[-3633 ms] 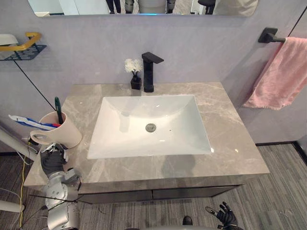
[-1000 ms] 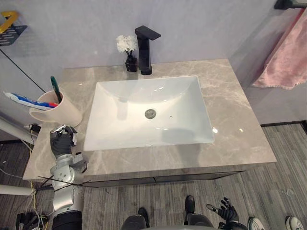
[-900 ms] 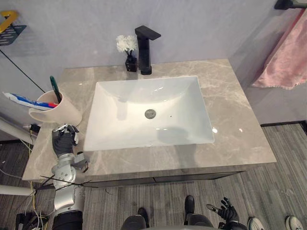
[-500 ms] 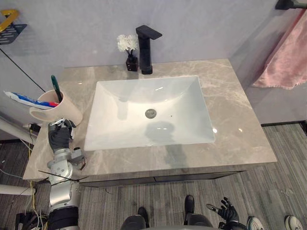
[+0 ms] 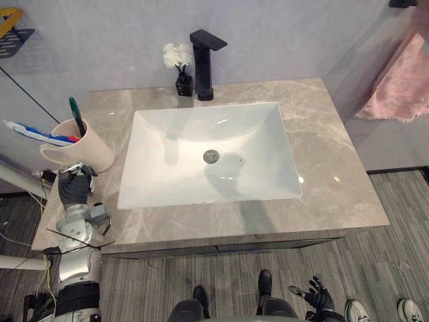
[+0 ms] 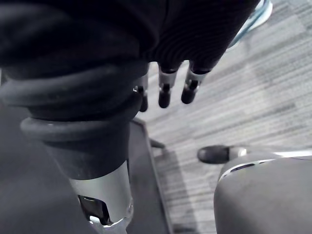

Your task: Organize washtable

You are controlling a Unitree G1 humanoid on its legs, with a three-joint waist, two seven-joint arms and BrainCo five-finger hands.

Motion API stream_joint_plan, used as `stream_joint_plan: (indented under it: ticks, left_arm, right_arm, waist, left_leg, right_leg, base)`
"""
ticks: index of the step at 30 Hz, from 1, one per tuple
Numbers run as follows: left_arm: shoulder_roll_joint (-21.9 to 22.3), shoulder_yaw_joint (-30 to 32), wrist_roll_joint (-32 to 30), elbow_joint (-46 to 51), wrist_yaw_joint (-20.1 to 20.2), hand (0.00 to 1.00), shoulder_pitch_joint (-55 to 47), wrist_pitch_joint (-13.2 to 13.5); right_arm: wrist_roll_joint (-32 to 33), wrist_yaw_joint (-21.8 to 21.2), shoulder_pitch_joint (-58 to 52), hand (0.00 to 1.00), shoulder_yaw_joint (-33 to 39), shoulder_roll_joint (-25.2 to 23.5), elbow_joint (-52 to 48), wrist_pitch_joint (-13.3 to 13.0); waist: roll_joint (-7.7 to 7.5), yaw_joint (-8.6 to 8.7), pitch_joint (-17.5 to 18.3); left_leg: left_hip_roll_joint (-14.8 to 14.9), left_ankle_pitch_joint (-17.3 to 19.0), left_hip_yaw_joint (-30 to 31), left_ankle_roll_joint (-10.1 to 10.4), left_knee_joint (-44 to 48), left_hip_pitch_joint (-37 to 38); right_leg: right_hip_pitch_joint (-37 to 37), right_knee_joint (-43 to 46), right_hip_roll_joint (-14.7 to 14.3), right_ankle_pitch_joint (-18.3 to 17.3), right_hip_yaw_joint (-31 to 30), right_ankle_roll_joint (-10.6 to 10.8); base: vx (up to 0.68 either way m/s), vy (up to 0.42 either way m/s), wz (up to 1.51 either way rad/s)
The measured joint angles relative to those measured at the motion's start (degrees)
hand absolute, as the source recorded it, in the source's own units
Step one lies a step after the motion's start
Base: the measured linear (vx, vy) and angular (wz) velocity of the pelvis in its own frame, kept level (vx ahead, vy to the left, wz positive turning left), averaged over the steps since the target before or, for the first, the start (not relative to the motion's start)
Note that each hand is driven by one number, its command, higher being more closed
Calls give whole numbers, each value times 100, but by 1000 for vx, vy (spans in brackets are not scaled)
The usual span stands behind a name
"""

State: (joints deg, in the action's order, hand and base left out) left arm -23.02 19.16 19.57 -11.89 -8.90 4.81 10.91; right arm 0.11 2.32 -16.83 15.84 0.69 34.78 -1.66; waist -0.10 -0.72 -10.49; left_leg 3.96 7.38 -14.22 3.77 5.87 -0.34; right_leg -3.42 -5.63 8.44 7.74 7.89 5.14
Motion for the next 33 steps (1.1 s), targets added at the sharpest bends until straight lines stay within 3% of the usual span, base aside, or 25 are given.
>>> stream_joint_plan:
  ticks: [12,19,22,33]
  left_arm:
    - [-125,-7,6,-241,-19,100,438,-61]
    - [-454,-69,9,-372,-123,100,1032,-62]
    - [-531,-80,7,-501,-133,100,1299,-62]
    - [-786,-72,12,-817,-271,100,1694,-64]
  right_arm:
    - [3,12,146,0,2,126,37,-2]
    - [11,22,339,0,2,125,37,-6]
    - [19,25,364,0,2,124,35,-11]
    - [53,126,397,0,4,130,30,-35]
  waist:
    - [-17,79,-9]
    - [-153,205,-177]
    - [-149,319,-264]
    - [-142,360,-426]
  left_leg:
    - [-4,-11,-30,-12,72,-220]
    - [-5,-8,-168,-14,136,-335]
    - [0,6,-172,-29,187,-375]
    - [28,153,-313,-67,427,-539]
  right_leg:
    - [-233,2,10,85,-39,-49]
    - [-482,164,19,80,-200,-51]
    - [-502,176,19,80,-205,-51]
    - [-687,256,13,77,-369,-53]
  base:
    - [-37,-16,-1]
    - [-25,-11,-10]
    - [0,0,0]
    - [-14,-9,-7]
